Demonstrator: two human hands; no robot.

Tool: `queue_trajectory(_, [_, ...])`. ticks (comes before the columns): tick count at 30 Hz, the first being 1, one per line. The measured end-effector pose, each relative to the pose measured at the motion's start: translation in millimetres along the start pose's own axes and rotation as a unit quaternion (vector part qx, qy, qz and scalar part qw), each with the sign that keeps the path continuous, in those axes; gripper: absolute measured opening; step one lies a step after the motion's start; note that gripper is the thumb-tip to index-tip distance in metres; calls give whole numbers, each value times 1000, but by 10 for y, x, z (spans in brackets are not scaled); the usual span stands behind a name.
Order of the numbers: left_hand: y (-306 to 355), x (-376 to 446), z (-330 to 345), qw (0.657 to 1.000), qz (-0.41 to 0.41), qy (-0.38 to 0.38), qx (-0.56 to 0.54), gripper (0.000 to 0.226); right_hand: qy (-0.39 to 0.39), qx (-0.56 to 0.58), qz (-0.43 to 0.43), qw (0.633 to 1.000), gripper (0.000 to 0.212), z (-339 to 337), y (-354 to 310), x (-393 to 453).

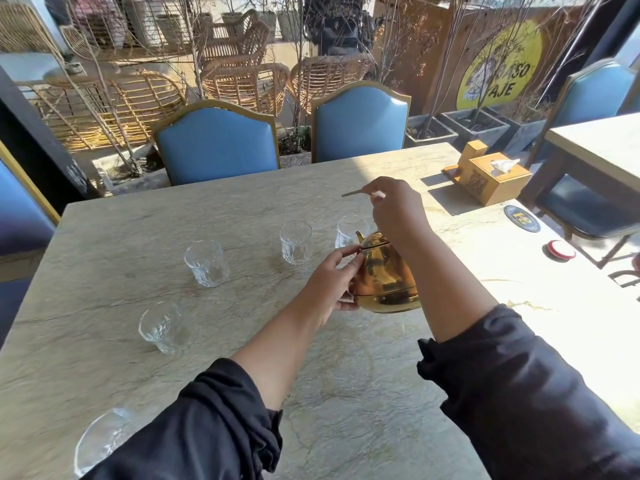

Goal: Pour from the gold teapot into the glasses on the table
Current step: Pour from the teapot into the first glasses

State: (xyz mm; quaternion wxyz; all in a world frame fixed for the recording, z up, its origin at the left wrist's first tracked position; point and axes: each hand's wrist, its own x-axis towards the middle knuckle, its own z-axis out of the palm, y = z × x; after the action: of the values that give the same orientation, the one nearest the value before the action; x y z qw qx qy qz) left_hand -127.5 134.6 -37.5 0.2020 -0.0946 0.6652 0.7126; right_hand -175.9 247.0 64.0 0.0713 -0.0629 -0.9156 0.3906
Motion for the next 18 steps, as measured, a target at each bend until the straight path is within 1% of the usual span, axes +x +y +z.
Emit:
queue_trajectory(4, [-8, 2, -23, 1000, 3, -3, 5, 28, 6, 9, 5, 1000, 34, -4, -6, -34])
queue_trajectory(10, [-84, 15, -90, 999, 10, -20, 29, 20, 30, 60, 53, 996, 39, 65, 96, -169])
queue_trajectory(14, [-122, 9, -142, 999, 16, -32, 35, 30, 55, 83, 57, 993, 40, 122, 170, -296])
queue_trajectory(18, [-137, -56, -176, 999, 23, -29, 32, 42, 73, 98, 44, 992, 31, 166, 151, -396])
